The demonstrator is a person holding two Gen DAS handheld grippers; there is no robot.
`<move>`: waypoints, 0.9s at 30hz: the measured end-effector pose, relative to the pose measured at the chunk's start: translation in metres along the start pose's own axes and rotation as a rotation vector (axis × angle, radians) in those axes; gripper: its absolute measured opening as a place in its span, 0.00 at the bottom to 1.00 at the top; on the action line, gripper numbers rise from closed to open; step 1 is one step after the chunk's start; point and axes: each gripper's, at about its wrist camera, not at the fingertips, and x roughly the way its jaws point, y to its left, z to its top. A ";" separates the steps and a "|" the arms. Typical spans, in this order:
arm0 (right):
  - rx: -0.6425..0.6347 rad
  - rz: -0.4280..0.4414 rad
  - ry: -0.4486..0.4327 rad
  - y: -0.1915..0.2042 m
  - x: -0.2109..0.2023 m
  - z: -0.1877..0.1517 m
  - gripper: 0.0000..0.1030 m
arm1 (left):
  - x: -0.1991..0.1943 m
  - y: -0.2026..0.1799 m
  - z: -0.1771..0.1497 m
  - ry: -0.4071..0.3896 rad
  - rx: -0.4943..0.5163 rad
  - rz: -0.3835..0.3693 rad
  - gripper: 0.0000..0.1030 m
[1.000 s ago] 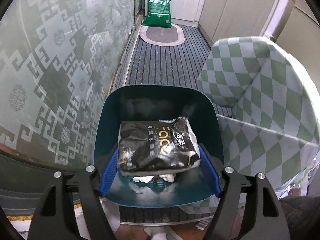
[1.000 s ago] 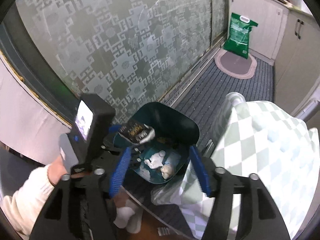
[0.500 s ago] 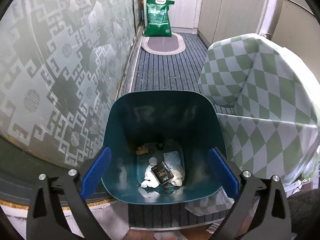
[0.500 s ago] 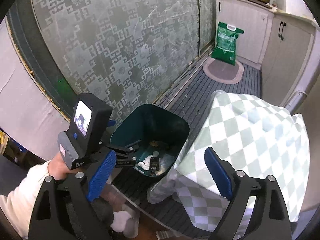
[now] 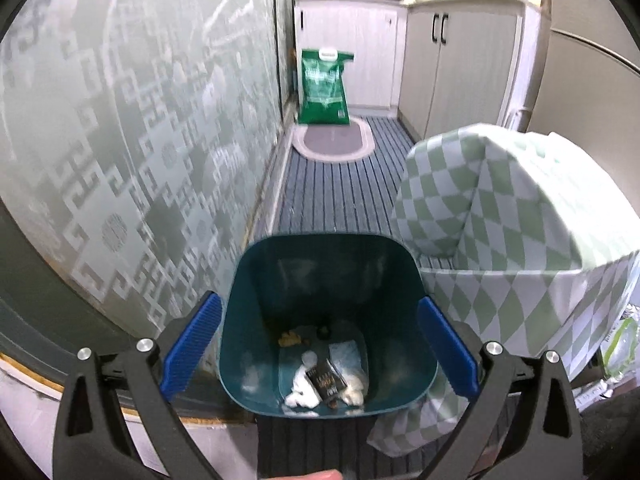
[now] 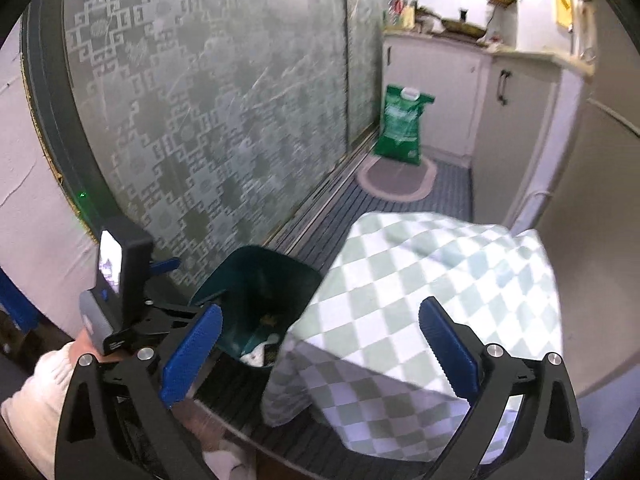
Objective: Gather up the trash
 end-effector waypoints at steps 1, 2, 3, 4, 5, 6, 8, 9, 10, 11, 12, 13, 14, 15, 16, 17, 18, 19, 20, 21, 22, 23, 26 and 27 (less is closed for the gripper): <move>-0.002 -0.006 -0.013 0.000 -0.003 -0.001 0.97 | -0.003 -0.001 0.001 -0.011 -0.003 -0.004 0.97; -0.002 -0.004 -0.026 -0.001 -0.006 -0.002 0.97 | -0.006 -0.001 0.002 -0.027 -0.008 -0.009 0.97; -0.002 -0.002 -0.036 -0.001 -0.008 -0.002 0.97 | -0.009 -0.002 0.003 -0.041 -0.011 -0.012 0.97; -0.003 -0.009 -0.053 -0.002 -0.011 -0.003 0.97 | -0.012 -0.002 0.003 -0.053 -0.012 -0.014 0.97; -0.009 -0.024 -0.073 -0.002 -0.015 -0.003 0.97 | -0.016 -0.004 0.003 -0.066 -0.011 -0.015 0.97; -0.014 -0.034 -0.087 -0.002 -0.019 -0.003 0.97 | -0.018 -0.005 0.003 -0.075 -0.010 -0.017 0.97; -0.021 -0.060 -0.124 -0.004 -0.028 -0.004 0.97 | -0.023 -0.008 0.004 -0.096 -0.005 -0.025 0.97; -0.020 -0.064 -0.139 -0.005 -0.031 -0.004 0.97 | -0.025 -0.009 0.004 -0.104 -0.003 -0.029 0.97; -0.016 -0.065 -0.150 -0.006 -0.035 -0.005 0.97 | -0.027 -0.011 0.006 -0.115 -0.002 -0.035 0.97; -0.011 -0.065 -0.161 -0.008 -0.038 -0.006 0.97 | -0.028 -0.011 0.006 -0.122 -0.002 -0.037 0.97; -0.006 -0.065 -0.170 -0.010 -0.041 -0.006 0.97 | -0.029 -0.012 0.007 -0.127 -0.002 -0.038 0.97; -0.001 -0.066 -0.176 -0.011 -0.043 -0.007 0.97 | -0.030 -0.012 0.007 -0.130 -0.003 -0.037 0.97; 0.004 -0.067 -0.180 -0.013 -0.045 -0.008 0.97 | -0.030 -0.012 0.008 -0.131 -0.004 -0.037 0.97; 0.014 -0.071 -0.188 -0.015 -0.047 -0.009 0.97 | -0.031 -0.013 0.008 -0.133 -0.006 -0.036 0.97; 0.020 -0.073 -0.194 -0.017 -0.048 -0.010 0.97 | -0.032 -0.013 0.009 -0.136 -0.007 -0.035 0.97; 0.024 -0.075 -0.199 -0.017 -0.050 -0.012 0.97 | -0.033 -0.013 0.009 -0.140 -0.007 -0.036 0.97; 0.029 -0.082 -0.209 -0.019 -0.052 -0.013 0.97 | -0.034 -0.013 0.009 -0.144 -0.007 -0.038 0.97; 0.031 -0.086 -0.213 -0.019 -0.052 -0.013 0.97 | -0.035 -0.014 0.010 -0.148 -0.006 -0.040 0.97; 0.035 -0.088 -0.219 -0.020 -0.054 -0.014 0.97 | -0.036 -0.014 0.010 -0.152 -0.005 -0.040 0.97; 0.045 -0.085 -0.222 -0.023 -0.054 -0.014 0.97 | -0.037 -0.015 0.010 -0.157 -0.003 -0.040 0.97; 0.053 -0.074 -0.216 -0.025 -0.053 -0.014 0.97 | -0.037 -0.015 0.010 -0.161 -0.002 -0.043 0.97; 0.057 -0.069 -0.212 -0.025 -0.053 -0.014 0.97 | -0.038 -0.015 0.010 -0.162 -0.001 -0.048 0.97; 0.053 -0.067 -0.206 -0.024 -0.051 -0.015 0.97 | -0.039 -0.018 0.011 -0.166 0.010 -0.065 0.97; 0.047 -0.071 -0.207 -0.024 -0.051 -0.015 0.97 | -0.040 -0.019 0.011 -0.165 0.011 -0.070 0.97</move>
